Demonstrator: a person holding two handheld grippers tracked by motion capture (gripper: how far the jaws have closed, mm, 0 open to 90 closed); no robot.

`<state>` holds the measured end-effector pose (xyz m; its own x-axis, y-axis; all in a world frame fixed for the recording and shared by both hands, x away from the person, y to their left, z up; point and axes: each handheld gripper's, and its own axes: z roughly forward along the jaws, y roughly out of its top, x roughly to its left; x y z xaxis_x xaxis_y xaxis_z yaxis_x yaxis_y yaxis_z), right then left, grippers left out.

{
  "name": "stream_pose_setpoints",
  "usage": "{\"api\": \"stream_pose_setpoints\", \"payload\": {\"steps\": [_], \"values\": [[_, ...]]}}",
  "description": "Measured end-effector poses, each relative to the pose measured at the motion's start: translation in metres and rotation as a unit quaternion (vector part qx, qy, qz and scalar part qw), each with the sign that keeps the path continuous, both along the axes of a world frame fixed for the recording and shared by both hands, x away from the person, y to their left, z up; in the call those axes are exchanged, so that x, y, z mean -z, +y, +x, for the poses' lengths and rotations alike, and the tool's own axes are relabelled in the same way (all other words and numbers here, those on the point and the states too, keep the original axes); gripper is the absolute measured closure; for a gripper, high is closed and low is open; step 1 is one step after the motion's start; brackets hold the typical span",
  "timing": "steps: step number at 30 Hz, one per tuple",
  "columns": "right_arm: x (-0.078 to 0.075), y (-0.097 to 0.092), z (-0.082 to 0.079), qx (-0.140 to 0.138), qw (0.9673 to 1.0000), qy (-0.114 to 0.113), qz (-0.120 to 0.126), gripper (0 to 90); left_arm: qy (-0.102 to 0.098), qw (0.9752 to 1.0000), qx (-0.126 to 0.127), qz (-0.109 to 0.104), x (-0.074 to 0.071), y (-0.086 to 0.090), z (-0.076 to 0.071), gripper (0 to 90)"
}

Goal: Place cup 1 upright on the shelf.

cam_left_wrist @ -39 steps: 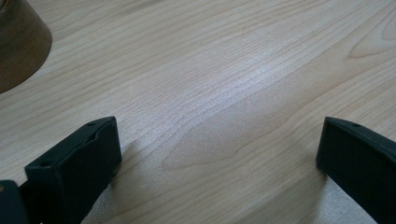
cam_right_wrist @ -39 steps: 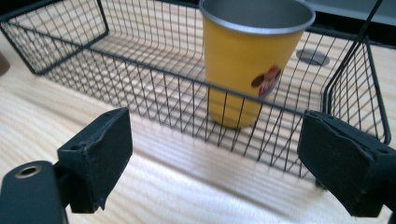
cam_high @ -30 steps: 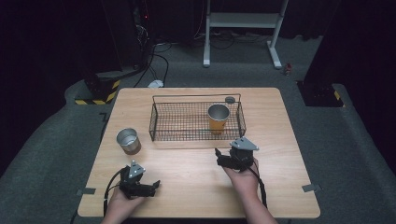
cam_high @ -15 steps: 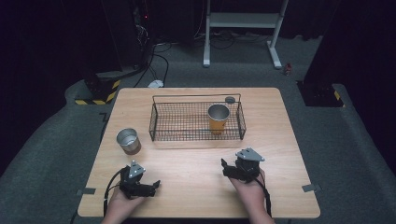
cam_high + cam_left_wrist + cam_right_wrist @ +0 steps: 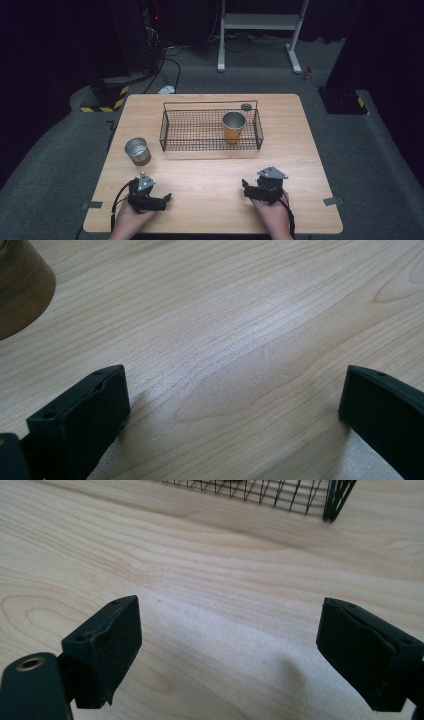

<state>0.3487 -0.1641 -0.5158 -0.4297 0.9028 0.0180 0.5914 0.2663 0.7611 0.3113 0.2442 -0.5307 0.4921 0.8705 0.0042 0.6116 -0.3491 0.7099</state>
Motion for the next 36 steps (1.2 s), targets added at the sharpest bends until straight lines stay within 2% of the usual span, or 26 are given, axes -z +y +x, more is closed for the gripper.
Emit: {"api": "stream_pose_setpoints", "payload": {"steps": [6, 11, 14, 21, 24, 32, 36], "values": [[0.007, -0.004, -0.002, -0.003, 0.9998, 0.017, -0.001, 10.6, 0.000, 1.0000, 0.003, 0.001, 0.000, 0.001, 0.000, 0.2], [0.009, -0.001, 0.000, -0.015, 0.9990, 0.039, -0.017, 9.5, 0.005, 1.0000, 0.008, 0.003, -0.001, 0.002, 0.000, 0.1], [0.010, 0.003, 0.000, -0.017, 0.9986, 0.037, -0.034, 8.4, 0.007, 0.9999, 0.011, 0.005, -0.001, 0.003, 0.001, 0.1], [0.010, 0.004, 0.001, -0.017, 0.9986, 0.036, -0.035, 8.4, 0.016, 0.9998, 0.006, 0.008, -0.003, 0.007, 0.002, 0.5], [0.010, 0.004, 0.001, -0.017, 0.9986, 0.037, -0.034, 8.3, 0.014, 0.9998, 0.009, 0.010, -0.004, 0.009, 0.003, 0.5], [0.010, 0.005, 0.001, -0.015, 0.9986, 0.037, -0.034, 8.2, 0.002, 0.9999, 0.015, -0.007, -0.009, 0.012, -0.002, 0.5], [0.010, 0.005, 0.000, -0.013, 0.9987, 0.035, -0.035, 8.3, -0.003, 0.9996, 0.014, -0.027, -0.012, 0.015, -0.003, 0.5]]}}
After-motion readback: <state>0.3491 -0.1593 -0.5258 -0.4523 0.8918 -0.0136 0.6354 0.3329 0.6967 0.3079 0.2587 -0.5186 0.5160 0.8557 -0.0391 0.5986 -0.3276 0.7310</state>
